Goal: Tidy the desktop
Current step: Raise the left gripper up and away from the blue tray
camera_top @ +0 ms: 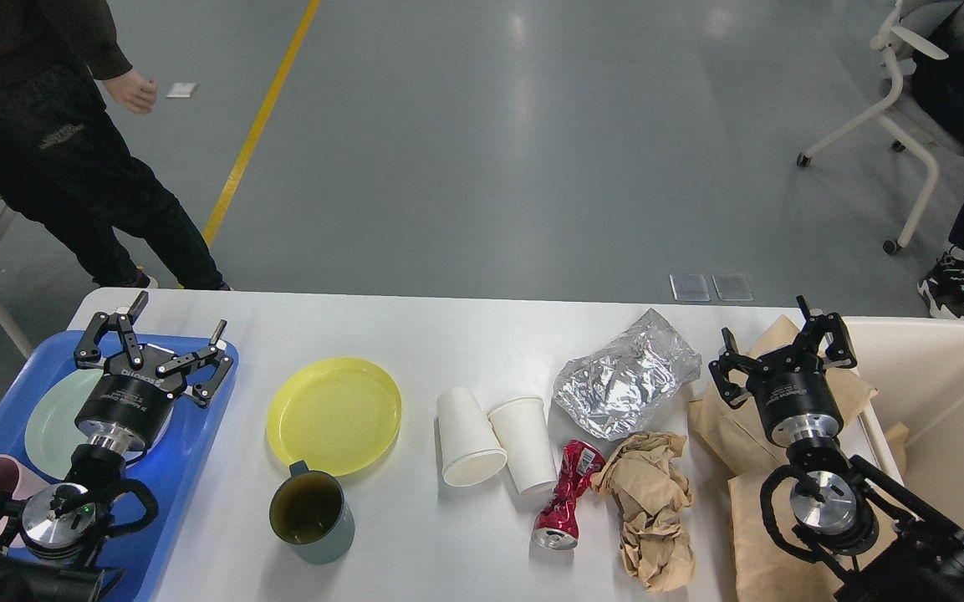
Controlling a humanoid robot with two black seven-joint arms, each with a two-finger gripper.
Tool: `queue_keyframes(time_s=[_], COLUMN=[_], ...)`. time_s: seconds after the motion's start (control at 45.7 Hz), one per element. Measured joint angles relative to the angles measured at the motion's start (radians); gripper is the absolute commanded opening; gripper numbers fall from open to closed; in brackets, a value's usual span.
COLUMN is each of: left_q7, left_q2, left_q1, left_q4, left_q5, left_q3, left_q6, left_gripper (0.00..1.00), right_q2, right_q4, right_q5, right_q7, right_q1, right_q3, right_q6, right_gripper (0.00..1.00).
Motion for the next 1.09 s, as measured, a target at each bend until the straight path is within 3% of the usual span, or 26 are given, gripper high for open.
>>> queue_keyframes(time_s=[0.438, 0.569, 0.831, 0.984, 1.028, 1.05, 1.094], left_q7=[-0.023, -0.024, -0.036, -0.032, -0.031, -0.033, -0.036], left_q2=[0.019, 0.093, 0.430, 0.609, 0.636, 0.654, 0.661], left_q1=[-0.006, -0.014, -0.221, -0.474, -0.548, -0.638, -0.708], left_q4=[0.002, -0.007, 0.002, 0.000, 0.000, 0.002, 0.004], left_q5=[0.007, 0.017, 0.016, 0.017, 0.017, 0.017, 0.017], left_q3=[0.001, 0.068, 0.571, 1.001, 1.120, 1.253, 1.345], left_q6=[0.011, 0.013, -0.022, -0.101, -0.115, -0.120, -0.120], left_gripper=[0.97, 0.97, 0.97, 0.97, 0.97, 0.97, 0.97], right_q2=[0.000, 0.000, 0.000, 0.000, 0.000, 0.000, 0.000], right_q4=[-0.001, -0.001, -0.001, -0.001, -0.001, 0.000, 0.000], right_q5=[0.000, 0.000, 0.000, 0.000, 0.000, 0.000, 0.000], right_q7=[0.001, 0.001, 0.000, 0.000, 0.000, 0.000, 0.000], right_q1=[0.000, 0.000, 0.000, 0.000, 0.000, 0.000, 0.000], right_q3=[0.000, 0.000, 0.000, 0.000, 0.000, 0.000, 0.000], right_q6=[0.000, 0.000, 0.000, 0.000, 0.000, 0.000, 0.000], right_gripper=[1.00, 1.00, 1.00, 1.00, 1.00, 1.00, 1.00])
